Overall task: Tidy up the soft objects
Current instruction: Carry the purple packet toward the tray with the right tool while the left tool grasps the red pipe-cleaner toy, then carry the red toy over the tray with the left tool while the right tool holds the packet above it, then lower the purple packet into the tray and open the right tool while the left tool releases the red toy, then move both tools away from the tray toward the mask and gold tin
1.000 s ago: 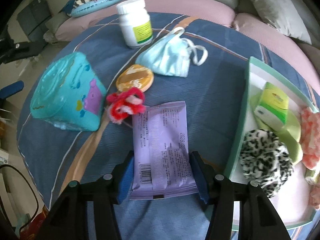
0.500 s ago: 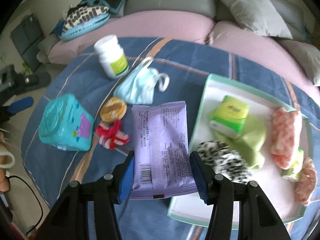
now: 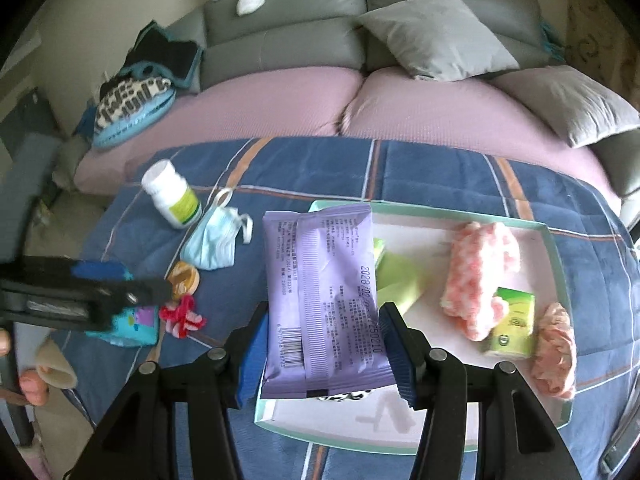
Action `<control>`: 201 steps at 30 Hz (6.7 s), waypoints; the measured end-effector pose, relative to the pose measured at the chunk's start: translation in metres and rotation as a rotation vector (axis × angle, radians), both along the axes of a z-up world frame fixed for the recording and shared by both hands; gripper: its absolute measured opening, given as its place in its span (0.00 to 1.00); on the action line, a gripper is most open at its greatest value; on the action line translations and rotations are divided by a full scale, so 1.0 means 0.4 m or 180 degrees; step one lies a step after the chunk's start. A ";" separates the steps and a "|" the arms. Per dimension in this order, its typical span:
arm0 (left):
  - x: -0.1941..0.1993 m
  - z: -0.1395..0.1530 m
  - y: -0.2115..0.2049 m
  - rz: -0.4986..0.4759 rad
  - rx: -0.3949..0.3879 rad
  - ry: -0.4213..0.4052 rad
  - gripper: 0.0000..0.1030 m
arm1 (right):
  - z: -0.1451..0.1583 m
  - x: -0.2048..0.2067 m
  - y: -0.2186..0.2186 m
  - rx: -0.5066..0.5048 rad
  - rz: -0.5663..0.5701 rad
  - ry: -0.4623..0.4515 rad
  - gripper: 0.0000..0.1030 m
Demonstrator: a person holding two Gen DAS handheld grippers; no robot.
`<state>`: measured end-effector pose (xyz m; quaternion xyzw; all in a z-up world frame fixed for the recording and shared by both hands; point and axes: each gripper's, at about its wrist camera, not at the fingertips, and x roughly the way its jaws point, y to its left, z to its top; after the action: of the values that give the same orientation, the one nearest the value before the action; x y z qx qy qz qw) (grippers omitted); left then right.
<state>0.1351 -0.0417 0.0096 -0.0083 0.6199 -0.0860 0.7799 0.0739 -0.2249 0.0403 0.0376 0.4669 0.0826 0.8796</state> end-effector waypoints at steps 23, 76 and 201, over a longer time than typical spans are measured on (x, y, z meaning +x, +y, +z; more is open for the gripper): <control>0.102 -0.211 -0.102 -0.0308 0.1108 0.0990 0.57 | 0.020 -0.007 -0.085 0.0289 -0.0201 -0.0061 0.55; -0.042 -0.035 -0.435 -0.0579 -0.0271 -0.0350 0.50 | -0.041 -0.030 -0.377 -0.0032 -0.1189 0.0309 0.55; -0.018 0.044 -0.215 0.0144 -0.0242 -0.0917 0.74 | -0.075 -0.007 -0.291 -0.0389 -0.1137 0.0624 0.65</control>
<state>0.1277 -0.1275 0.0274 -0.0393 0.4976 -0.0921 0.8616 0.0713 -0.3411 0.0104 0.0742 0.5404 -0.1071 0.8313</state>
